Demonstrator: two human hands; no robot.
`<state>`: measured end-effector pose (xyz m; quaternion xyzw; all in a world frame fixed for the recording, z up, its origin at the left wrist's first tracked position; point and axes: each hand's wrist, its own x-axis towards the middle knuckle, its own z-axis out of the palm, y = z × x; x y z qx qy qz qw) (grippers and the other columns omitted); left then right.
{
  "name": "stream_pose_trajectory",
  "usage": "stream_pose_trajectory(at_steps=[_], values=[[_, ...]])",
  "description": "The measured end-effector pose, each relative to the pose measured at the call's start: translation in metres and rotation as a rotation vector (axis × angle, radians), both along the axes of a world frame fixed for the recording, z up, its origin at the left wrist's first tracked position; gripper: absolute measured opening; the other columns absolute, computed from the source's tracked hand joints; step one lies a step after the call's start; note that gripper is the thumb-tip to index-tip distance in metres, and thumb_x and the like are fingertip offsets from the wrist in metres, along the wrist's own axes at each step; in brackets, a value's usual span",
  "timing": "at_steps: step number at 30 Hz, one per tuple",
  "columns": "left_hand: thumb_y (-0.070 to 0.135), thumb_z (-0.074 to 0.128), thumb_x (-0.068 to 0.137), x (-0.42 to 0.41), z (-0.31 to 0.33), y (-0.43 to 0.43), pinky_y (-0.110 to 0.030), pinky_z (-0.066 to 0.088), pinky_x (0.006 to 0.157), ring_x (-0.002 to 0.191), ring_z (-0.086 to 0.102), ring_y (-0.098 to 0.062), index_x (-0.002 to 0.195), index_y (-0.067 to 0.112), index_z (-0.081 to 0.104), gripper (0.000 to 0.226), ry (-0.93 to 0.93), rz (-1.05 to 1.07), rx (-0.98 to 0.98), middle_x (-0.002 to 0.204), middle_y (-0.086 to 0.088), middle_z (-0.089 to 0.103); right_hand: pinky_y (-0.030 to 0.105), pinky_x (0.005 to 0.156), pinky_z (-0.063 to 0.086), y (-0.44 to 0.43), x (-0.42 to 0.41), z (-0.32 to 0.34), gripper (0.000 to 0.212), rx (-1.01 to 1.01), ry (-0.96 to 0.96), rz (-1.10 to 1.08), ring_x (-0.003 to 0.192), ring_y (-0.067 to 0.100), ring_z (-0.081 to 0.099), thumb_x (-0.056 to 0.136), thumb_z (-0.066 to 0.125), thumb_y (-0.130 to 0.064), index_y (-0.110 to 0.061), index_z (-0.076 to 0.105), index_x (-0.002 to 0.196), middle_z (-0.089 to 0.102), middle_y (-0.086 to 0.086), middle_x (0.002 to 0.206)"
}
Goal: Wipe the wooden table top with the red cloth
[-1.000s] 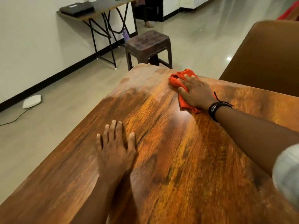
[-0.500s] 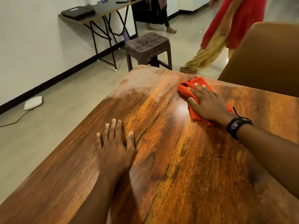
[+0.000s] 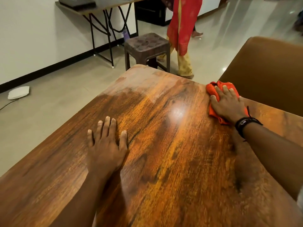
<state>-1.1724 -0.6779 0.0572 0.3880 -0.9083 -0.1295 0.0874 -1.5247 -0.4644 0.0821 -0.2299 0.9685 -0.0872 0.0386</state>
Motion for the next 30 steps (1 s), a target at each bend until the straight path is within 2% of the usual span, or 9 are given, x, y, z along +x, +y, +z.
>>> stream_pose_trajectory(at_steps=[6, 9, 12, 16, 19, 21, 26, 30], values=[[0.066, -0.003, 0.091, -0.001, -0.001, -0.001, -0.047, -0.011, 0.123, 0.153, -0.011, -0.013, 0.159, 0.027, 0.003, 0.079, -0.004, 0.005, 0.011, 0.167, 0.006, -0.005, 0.058, 0.122, 0.002, -0.106, 0.011, 0.000, 0.059, 0.009, -0.049, 0.197, 0.154, 0.027, 0.004, 0.104, 0.021, -0.052, -0.033, 0.010, 0.159, 0.005, 0.002, 0.168], [0.066, -0.002, 0.092, 0.000, 0.000, 0.000, -0.046, -0.011, 0.124, 0.153, -0.011, -0.012, 0.159, 0.027, 0.004, 0.078, -0.004, 0.008, 0.007, 0.167, 0.006, -0.004, 0.057, 0.122, 0.002, -0.149, 0.042, 0.000, 0.058, -0.020, -0.043, 0.352, 0.154, 0.026, 0.005, 0.104, 0.023, -0.049, -0.032, 0.014, 0.159, 0.008, 0.002, 0.168], [0.066, 0.000, 0.093, 0.001, 0.001, 0.002, -0.047, -0.009, 0.124, 0.153, -0.008, -0.012, 0.159, 0.027, 0.006, 0.077, 0.000, 0.012, 0.000, 0.167, 0.006, -0.001, 0.055, 0.122, 0.003, -0.155, 0.091, 0.000, 0.056, -0.040, -0.024, 0.519, 0.154, 0.023, 0.006, 0.105, 0.025, -0.049, -0.033, 0.017, 0.158, 0.010, 0.000, 0.168], [0.067, 0.001, 0.092, 0.002, 0.002, 0.002, -0.047, -0.007, 0.124, 0.153, -0.007, -0.012, 0.159, 0.027, 0.008, 0.078, -0.004, 0.016, 0.007, 0.167, 0.006, 0.001, 0.050, 0.122, 0.009, -0.109, 0.136, -0.003, 0.058, -0.009, 0.032, 0.681, 0.154, 0.016, 0.007, 0.102, 0.020, -0.056, -0.039, 0.016, 0.157, 0.010, -0.008, 0.167], [0.068, -0.002, 0.091, 0.001, 0.003, 0.001, -0.048, -0.007, 0.124, 0.153, -0.008, -0.012, 0.159, 0.027, 0.006, 0.079, -0.007, 0.008, 0.010, 0.167, 0.006, -0.001, 0.047, 0.122, 0.010, -0.080, 0.117, 0.003, 0.066, 0.008, 0.011, 0.644, 0.154, 0.015, 0.009, 0.094, 0.012, -0.061, -0.041, 0.016, 0.157, 0.011, -0.009, 0.166], [0.067, -0.002, 0.092, 0.001, 0.003, 0.001, -0.047, -0.008, 0.124, 0.153, -0.009, -0.012, 0.159, 0.026, 0.006, 0.078, -0.004, 0.006, 0.008, 0.167, 0.006, -0.002, 0.048, 0.123, 0.008, -0.083, 0.094, 0.003, 0.066, 0.004, 0.001, 0.565, 0.154, 0.017, 0.009, 0.095, 0.014, -0.061, -0.039, 0.017, 0.157, 0.011, -0.006, 0.167], [0.065, 0.000, 0.094, 0.000, 0.004, -0.001, -0.047, -0.009, 0.124, 0.153, -0.011, -0.012, 0.159, 0.026, 0.005, 0.076, -0.009, 0.013, 0.004, 0.167, 0.007, -0.003, 0.055, 0.123, 0.004, -0.150, 0.059, 0.000, 0.056, -0.006, -0.037, 0.505, 0.155, 0.021, 0.003, 0.105, 0.023, -0.052, -0.035, 0.014, 0.158, 0.008, -0.002, 0.168], [0.064, -0.001, 0.094, -0.002, 0.005, 0.001, -0.046, -0.008, 0.124, 0.153, -0.012, -0.011, 0.159, 0.027, 0.001, 0.074, -0.019, 0.029, 0.009, 0.167, 0.008, -0.007, 0.053, 0.122, 0.004, -0.219, 0.065, -0.001, 0.056, 0.015, -0.038, 0.554, 0.154, 0.022, 0.003, 0.104, 0.023, -0.052, -0.037, 0.013, 0.158, 0.006, -0.003, 0.168]])
